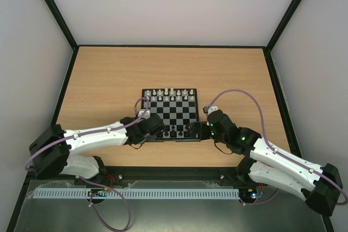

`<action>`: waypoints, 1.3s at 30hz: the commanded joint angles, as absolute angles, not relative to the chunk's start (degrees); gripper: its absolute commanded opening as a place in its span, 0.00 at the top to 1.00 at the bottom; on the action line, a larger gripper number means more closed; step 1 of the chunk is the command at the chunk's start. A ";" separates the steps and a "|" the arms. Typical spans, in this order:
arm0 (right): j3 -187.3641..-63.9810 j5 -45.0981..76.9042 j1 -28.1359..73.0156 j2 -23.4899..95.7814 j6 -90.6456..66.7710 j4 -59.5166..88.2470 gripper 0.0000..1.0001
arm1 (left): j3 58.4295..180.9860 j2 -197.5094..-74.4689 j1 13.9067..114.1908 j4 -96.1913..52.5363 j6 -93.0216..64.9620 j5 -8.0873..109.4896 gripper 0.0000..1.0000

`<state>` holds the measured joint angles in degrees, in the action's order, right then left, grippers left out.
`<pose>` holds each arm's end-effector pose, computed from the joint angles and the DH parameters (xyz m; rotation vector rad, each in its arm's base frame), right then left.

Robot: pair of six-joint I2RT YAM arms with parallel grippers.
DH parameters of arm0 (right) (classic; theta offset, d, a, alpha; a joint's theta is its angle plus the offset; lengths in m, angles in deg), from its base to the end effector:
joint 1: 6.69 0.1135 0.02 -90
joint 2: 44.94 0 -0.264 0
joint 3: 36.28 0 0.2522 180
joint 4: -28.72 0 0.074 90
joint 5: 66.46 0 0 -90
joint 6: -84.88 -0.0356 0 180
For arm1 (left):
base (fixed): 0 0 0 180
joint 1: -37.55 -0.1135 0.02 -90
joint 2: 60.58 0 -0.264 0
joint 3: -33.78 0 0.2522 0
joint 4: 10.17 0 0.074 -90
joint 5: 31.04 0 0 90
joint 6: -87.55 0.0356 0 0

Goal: Set up the chess pieces on the board
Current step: Place the chess piece on the chessboard.

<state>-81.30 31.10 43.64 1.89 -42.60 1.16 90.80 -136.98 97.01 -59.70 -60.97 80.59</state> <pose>0.1228 0.1407 0.2445 -0.1600 2.1725 0.7790 0.1304 -0.1952 0.1865 -0.0719 2.6289 -0.1607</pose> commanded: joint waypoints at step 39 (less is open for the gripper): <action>-81.45 30.86 43.51 2.09 -42.24 -0.24 0.02 | 88.21 -139.40 95.75 -56.20 -60.01 81.10 0.79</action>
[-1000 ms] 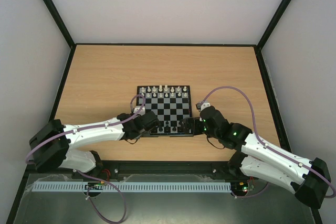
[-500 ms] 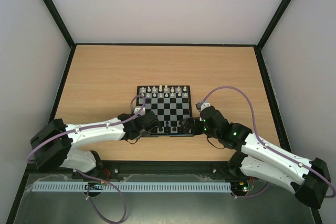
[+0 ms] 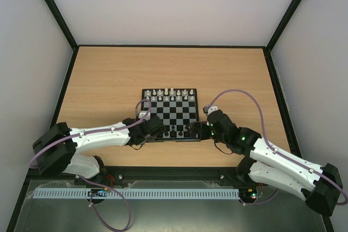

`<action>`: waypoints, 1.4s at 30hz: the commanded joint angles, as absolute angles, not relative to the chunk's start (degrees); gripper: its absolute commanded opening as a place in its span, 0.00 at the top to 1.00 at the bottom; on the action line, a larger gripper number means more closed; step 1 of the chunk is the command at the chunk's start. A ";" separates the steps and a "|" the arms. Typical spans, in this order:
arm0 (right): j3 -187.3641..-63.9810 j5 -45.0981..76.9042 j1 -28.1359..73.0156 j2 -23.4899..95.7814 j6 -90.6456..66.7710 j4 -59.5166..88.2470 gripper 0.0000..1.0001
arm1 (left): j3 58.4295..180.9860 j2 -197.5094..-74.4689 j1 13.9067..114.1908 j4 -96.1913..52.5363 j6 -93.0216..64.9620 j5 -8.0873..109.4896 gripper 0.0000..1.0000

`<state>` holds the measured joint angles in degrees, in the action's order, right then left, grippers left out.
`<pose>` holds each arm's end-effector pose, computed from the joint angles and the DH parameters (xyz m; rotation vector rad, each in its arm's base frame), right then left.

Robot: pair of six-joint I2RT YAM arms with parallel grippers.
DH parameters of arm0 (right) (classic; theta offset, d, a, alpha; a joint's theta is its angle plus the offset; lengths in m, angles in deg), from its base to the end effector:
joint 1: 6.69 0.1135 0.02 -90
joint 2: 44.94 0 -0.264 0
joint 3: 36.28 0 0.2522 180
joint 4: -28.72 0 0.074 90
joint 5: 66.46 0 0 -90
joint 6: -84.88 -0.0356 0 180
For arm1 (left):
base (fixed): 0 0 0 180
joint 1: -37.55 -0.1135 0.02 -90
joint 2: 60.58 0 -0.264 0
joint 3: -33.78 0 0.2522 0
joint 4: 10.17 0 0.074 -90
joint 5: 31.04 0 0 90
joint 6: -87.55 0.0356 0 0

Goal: Set up the chess pieces on the board
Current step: Place the chess piece on the chessboard, then reset both arms

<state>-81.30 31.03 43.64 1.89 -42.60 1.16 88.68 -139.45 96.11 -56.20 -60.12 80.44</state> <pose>0.1228 0.1407 0.2445 -0.1608 2.1728 0.7801 0.1343 -0.1947 0.1694 -0.0678 2.6405 -0.1308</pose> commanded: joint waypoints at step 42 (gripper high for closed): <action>-77.62 61.83 40.45 5.31 -29.79 19.98 0.01 | 78.65 -103.63 92.70 -42.79 -51.44 105.80 0.01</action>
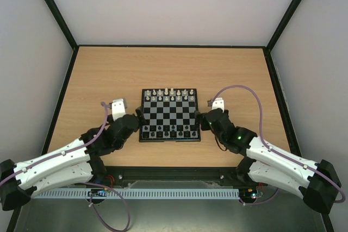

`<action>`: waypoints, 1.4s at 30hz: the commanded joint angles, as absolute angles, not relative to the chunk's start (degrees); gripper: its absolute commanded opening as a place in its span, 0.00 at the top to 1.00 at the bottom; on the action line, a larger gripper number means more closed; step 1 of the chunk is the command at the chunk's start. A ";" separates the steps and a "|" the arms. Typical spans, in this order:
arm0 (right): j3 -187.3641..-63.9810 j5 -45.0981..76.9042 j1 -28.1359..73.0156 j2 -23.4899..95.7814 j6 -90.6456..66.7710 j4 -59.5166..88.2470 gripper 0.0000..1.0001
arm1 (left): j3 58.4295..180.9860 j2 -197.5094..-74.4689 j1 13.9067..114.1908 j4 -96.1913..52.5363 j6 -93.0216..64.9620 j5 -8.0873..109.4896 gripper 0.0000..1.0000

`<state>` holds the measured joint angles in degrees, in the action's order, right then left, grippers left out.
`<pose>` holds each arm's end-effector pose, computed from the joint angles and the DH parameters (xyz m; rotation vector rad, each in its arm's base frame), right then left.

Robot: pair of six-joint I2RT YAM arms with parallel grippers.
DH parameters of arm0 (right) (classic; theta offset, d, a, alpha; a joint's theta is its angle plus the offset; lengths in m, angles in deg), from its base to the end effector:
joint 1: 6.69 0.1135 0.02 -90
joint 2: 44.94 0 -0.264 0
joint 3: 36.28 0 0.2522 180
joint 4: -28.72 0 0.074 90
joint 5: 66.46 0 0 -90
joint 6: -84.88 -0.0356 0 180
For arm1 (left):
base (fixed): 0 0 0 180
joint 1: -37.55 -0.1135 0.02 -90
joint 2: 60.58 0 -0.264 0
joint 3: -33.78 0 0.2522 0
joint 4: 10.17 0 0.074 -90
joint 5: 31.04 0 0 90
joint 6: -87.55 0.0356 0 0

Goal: Set up the chess pieces on the board
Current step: Reset both arms

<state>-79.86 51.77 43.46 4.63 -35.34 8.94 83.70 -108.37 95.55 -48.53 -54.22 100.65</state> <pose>0.1376 0.1385 0.2423 -0.0345 1.9873 0.4180 0.1132 -0.1365 0.2590 -0.2787 2.0316 -0.3940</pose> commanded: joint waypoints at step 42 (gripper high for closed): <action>-62.96 57.70 1.28 38.27 -17.16 83.91 0.01 | 66.21 -140.30 38.08 28.44 -15.55 79.67 0.00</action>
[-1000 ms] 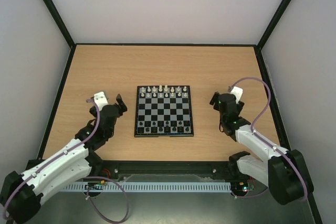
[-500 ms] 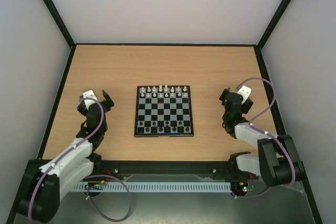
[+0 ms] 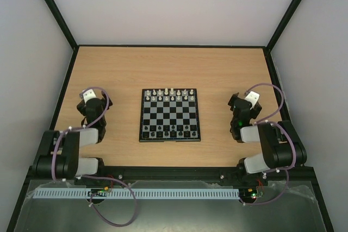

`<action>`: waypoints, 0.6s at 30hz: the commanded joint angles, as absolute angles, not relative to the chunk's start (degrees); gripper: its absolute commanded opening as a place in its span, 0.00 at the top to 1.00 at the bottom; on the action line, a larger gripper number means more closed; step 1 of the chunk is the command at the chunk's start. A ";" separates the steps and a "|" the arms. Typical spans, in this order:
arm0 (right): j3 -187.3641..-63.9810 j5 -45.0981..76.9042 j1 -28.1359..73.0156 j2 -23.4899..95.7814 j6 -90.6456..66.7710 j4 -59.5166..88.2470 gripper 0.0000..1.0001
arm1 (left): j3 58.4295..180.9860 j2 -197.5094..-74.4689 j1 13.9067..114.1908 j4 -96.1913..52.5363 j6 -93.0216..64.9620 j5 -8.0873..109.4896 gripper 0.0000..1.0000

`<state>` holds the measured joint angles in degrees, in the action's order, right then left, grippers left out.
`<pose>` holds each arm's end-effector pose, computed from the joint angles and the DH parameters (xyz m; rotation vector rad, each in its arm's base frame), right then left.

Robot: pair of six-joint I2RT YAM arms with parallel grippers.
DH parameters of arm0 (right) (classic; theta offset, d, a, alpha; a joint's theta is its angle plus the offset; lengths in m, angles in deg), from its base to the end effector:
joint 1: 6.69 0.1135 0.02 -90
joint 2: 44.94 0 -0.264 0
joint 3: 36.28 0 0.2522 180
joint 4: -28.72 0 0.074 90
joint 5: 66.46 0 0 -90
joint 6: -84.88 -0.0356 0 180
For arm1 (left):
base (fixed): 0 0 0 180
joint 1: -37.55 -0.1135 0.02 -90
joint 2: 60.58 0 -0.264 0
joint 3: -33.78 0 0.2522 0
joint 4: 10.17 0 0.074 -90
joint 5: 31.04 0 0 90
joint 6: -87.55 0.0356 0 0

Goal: Set up the chess pieces on the board
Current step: Reset both arms

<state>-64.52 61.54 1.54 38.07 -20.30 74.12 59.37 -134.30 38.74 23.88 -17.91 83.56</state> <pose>0.2348 0.0118 0.1529 0.5771 1.6063 -0.2704 0.2178 0.0103 0.1532 -0.5192 1.7209 0.1821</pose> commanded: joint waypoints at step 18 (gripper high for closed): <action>-61.29 48.09 0.62 42.55 -13.45 90.79 0.01 | 60.64 -142.63 37.41 42.87 -12.44 77.06 0.00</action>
<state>-57.11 45.35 1.50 41.52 -11.93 92.00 64.34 -143.17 36.90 33.08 -15.03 80.63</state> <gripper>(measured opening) 0.986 0.995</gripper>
